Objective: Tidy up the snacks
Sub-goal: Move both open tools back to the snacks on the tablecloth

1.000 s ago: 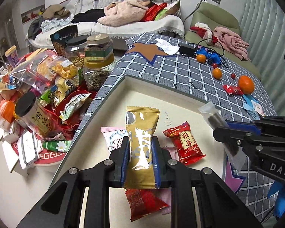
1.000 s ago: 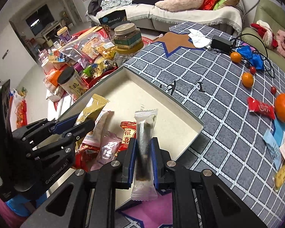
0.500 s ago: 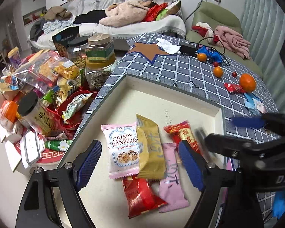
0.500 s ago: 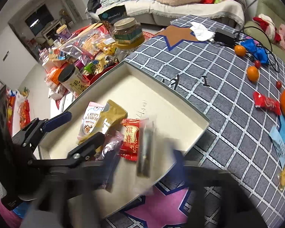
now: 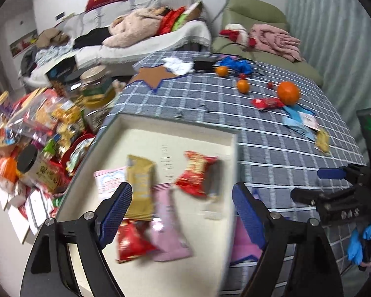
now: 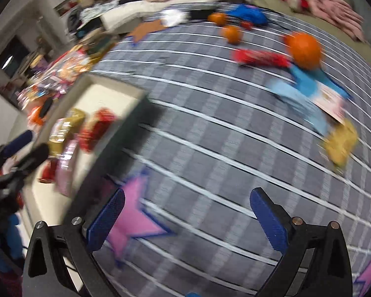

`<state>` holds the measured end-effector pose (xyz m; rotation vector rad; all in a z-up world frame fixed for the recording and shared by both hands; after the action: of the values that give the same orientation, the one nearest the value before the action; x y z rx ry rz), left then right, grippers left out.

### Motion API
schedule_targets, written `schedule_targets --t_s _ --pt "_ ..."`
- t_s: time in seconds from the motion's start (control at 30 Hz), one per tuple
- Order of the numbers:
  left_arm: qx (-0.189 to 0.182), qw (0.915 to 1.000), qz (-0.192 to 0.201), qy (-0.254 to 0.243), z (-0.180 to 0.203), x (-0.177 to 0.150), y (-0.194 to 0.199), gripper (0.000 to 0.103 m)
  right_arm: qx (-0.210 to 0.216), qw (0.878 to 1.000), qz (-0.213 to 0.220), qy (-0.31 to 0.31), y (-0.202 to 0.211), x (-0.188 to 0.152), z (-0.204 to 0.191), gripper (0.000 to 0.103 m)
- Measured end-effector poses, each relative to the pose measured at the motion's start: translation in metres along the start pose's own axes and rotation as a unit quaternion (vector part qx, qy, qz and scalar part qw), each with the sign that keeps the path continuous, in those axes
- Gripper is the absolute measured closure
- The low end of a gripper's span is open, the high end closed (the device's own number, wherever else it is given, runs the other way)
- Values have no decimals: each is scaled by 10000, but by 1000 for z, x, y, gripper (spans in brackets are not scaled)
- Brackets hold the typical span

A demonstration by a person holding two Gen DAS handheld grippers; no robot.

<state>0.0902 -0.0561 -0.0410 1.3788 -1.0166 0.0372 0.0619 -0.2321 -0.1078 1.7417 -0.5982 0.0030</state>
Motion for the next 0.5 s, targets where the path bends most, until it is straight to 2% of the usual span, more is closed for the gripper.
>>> schedule_targets --t_s 0.13,0.3,0.5 --pt "-128 9989 20 -446 38 15 3 17 -320 9978 142 -560 10 1 62 1" --pt "-201 9955 27 -928 78 36 1 17 -579 9894 189 -1319 14 1 130 1" --pt "-128 9883 -11 -1522 114 75 -18 17 -619 9842 507 -1580 17 22 159 1"
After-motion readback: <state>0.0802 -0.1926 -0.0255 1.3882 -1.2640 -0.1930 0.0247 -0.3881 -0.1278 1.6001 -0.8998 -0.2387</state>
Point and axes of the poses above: each gripper's, at about its wrist camera, not at the fingertips, and y roughly against the way its jaws point, z to its right, x to its top, the point moved 9 cm from there along -y, roughly the way its jaws point, and after that the axes turned 14 degrees about -y, right-handed, at the moved point
